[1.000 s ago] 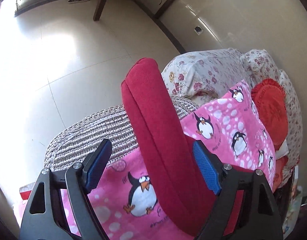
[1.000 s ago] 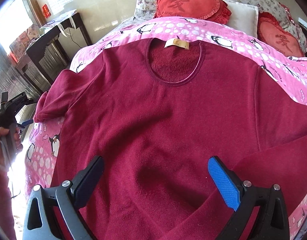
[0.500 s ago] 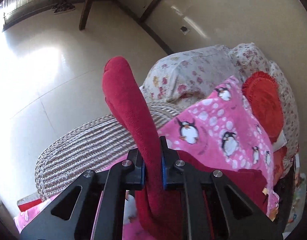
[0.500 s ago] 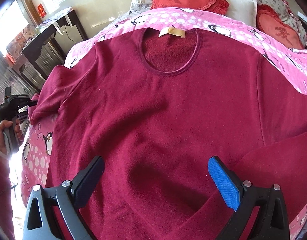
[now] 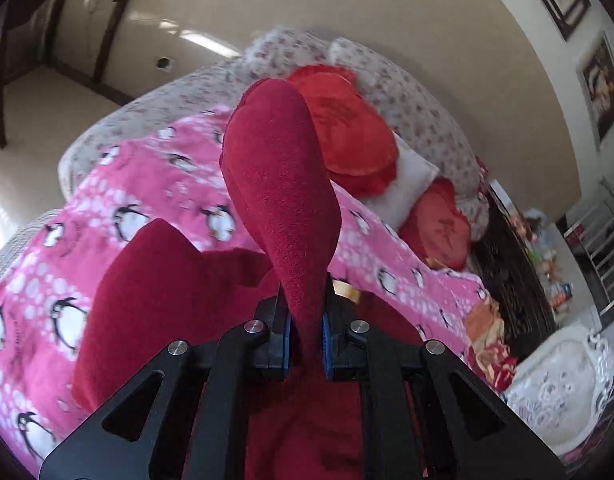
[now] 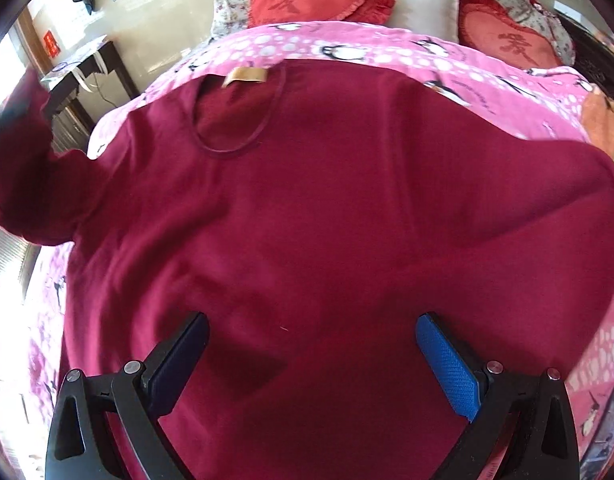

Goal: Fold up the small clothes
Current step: 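Fold the held sleeve across the sweatshirt body and open the left tool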

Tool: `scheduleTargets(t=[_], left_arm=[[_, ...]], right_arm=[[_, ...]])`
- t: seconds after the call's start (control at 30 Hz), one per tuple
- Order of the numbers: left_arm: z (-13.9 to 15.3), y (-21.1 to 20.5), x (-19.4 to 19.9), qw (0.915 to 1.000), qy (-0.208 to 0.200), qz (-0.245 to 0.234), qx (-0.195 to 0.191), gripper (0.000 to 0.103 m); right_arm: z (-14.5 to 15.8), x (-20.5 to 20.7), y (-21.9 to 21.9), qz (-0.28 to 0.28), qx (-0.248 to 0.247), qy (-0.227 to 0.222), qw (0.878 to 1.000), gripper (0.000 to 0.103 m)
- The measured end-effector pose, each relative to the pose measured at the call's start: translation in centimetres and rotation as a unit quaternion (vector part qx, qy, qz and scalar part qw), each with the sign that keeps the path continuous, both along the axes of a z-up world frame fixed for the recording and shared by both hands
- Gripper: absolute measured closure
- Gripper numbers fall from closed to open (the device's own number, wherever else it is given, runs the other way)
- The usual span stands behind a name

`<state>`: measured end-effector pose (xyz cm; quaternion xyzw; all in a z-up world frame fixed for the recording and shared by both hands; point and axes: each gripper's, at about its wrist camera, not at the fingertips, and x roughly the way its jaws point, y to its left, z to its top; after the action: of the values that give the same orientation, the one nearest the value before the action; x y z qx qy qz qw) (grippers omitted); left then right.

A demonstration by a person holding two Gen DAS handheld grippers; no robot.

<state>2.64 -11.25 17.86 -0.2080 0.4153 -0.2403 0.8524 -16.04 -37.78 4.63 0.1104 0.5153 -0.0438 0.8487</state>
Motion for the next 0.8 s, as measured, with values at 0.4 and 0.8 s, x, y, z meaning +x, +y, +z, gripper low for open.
scheduleTargets(t=[0.4, 0.8], left_arm=[[-9.4, -17.8, -4.1, 0.9828, 0.051, -0.166, 0.063, 0.077], [-6.1, -6.6, -6.1, 0.9855, -0.052, -0.059, 0.15, 0.024]], right_arm=[[1.9, -4.5, -5.7, -0.038, 0.048, -0.019, 0.998, 0.001], [5.3, -2.1, -6.5, -0.049, 0.054, -0.069, 0.995, 0.001]])
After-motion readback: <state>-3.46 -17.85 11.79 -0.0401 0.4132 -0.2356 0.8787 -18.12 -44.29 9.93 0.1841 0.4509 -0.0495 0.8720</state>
